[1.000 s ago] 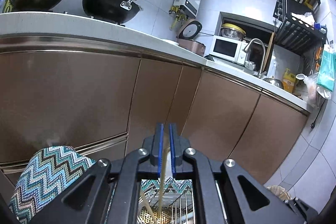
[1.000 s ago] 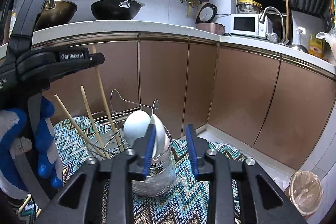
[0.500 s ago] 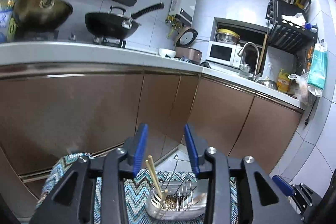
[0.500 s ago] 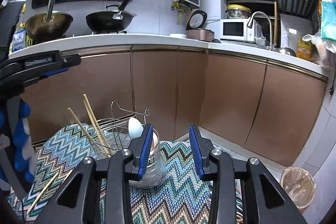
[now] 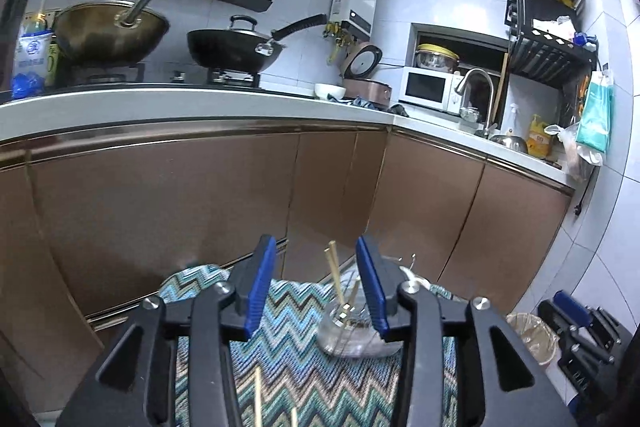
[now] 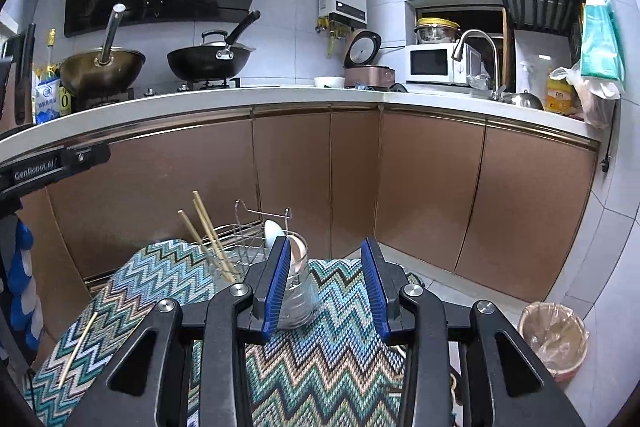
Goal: Organize utensils
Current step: 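Withdraw both open grippers from the holder back over the chopsticks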
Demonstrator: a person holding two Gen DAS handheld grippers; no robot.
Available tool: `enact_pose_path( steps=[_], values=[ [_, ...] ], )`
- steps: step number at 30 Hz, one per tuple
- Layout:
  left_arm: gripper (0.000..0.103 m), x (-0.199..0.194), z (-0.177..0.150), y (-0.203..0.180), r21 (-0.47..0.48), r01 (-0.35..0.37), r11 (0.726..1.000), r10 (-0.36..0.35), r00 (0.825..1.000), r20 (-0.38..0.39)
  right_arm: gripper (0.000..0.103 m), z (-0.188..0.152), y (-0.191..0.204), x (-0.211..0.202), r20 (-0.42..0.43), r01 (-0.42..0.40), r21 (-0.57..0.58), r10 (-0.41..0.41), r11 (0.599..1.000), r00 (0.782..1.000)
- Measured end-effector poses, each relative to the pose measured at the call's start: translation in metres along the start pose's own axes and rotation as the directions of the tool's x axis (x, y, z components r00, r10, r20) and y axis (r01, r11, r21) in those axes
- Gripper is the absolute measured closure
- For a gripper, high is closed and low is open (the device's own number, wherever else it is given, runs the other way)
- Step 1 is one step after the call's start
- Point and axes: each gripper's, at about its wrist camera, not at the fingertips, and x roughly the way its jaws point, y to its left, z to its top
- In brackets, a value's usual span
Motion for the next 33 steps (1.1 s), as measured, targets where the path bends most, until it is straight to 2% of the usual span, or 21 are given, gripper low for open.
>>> enact_pose_path(
  steps=[17,24,33],
  values=[
    [0.063,-0.112,-0.018,0.058,-0.033,-0.069,0.997,0.07,0.997,0.043,0.065,-0.012,0.026,-0.08,0.049,-0.02,0.036,0.018,0.999,0.999],
    [0.063,-0.143,-0.027,0.082,-0.046,-0.095,0.994,0.096,0.995,0.017,0.064,-0.018,0.038,-0.106,0.064,-0.052,0.044,0.049,0.998,0.997],
    [0.063,-0.167,-0.046,0.112,-0.042,-0.135,0.99,0.133,0.99,-0.04,0.064,-0.022,0.055,-0.115,0.049,-0.09,0.037,0.088,0.995,0.995]
  ],
)
